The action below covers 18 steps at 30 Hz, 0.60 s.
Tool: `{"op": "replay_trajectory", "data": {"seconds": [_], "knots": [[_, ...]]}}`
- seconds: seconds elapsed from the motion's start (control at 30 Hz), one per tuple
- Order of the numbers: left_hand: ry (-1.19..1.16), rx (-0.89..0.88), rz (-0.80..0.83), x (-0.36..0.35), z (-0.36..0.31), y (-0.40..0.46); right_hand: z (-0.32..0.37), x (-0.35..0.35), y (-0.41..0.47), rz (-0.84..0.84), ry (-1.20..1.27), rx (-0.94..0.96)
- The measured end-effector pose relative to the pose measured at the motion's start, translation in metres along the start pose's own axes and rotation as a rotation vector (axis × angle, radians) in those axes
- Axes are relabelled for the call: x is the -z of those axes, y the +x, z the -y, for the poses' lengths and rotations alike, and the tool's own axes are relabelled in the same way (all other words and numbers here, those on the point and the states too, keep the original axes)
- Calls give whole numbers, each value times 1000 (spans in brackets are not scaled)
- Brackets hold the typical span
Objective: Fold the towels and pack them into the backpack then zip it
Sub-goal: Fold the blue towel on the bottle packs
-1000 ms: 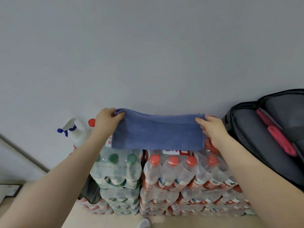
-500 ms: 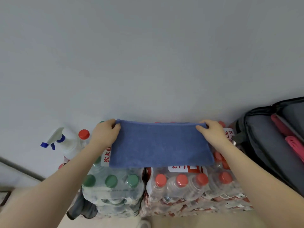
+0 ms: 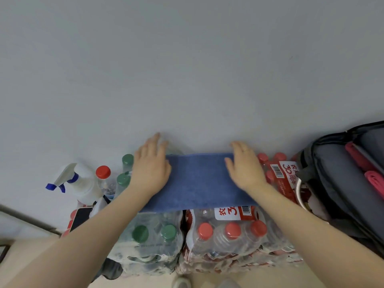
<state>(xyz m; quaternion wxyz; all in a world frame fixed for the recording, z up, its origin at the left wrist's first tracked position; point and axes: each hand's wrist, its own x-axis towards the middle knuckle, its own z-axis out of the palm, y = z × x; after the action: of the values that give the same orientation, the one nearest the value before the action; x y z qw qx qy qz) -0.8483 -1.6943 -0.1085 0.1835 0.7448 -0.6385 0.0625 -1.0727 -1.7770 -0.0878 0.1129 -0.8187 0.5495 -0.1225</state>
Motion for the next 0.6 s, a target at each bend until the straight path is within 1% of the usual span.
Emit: {"op": "replay_trajectory", "data": {"seconds": [0.03, 0.07, 0.1, 0.17, 0.23, 0.37, 0.43, 0.53, 0.6], "knots": [[-21, -114, 64, -6, -6, -3, 11, -6, -5, 48, -17, 129], [-57, -182, 165, -9, -13, -6, 21, -13, -9, 121, -41, 223], [-74, -209, 244, -11, -19, -9, 27, -20, -13, 197, -75, 275], [-58, -164, 380, -14, -19, -17, 26, -31, -16, 291, -123, 276], [-10, -121, 407, -14, -14, -22, 13, -32, -16, 315, -140, 219], [65, -59, 453, -6, -4, -27, -20, -24, -21, 261, -100, 53], [104, 1, 465, -3, -7, -32, -30, -19, -26, 256, 40, -51], [117, 149, 427, -2, -25, -32, -33, -10, -32, 299, 288, -262], [117, 164, 409, -2, -42, -32, -33, -3, -32, 318, 392, -364]]}}
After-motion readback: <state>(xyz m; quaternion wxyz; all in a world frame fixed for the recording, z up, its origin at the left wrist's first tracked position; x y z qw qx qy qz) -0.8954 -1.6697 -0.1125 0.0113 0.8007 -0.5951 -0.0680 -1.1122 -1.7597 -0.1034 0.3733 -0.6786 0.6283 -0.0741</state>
